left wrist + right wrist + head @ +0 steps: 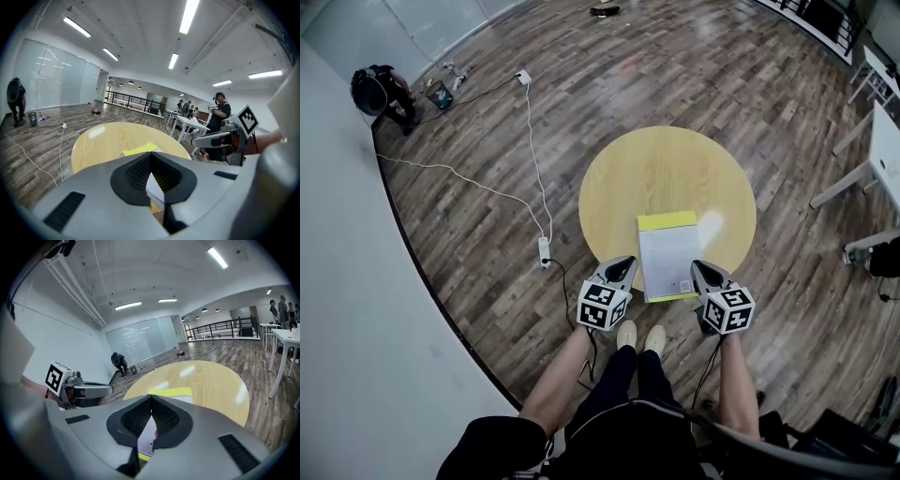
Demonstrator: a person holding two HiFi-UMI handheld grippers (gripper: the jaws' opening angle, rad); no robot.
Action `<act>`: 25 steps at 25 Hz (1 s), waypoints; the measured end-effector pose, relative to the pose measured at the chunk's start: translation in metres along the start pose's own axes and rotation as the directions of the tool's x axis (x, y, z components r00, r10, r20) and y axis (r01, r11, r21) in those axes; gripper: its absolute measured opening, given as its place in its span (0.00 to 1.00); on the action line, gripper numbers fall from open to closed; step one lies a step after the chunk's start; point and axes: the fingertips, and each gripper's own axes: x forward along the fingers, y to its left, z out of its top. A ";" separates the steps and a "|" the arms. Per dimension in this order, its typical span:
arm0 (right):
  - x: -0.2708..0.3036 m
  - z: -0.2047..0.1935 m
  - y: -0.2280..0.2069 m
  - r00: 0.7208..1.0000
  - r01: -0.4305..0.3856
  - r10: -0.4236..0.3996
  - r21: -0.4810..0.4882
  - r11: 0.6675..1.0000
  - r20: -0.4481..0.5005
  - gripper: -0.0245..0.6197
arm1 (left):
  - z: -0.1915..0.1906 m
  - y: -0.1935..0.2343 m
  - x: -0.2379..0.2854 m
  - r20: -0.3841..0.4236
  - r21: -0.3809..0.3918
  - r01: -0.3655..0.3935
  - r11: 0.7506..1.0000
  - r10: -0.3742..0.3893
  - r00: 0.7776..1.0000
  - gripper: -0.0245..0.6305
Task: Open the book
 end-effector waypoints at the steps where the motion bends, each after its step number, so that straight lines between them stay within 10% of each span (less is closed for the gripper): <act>1: 0.001 -0.006 0.000 1.000 -0.001 0.001 0.005 1.000 -0.007 0.05 | -0.006 0.000 0.000 -0.006 -0.008 0.000 1.000 0.000 1.000 0.04; 25: 0.005 -0.085 0.019 0.992 -0.034 0.039 0.039 0.999 -0.116 0.05 | -0.086 -0.007 -0.014 -0.103 -0.078 -0.017 0.997 0.009 0.995 0.04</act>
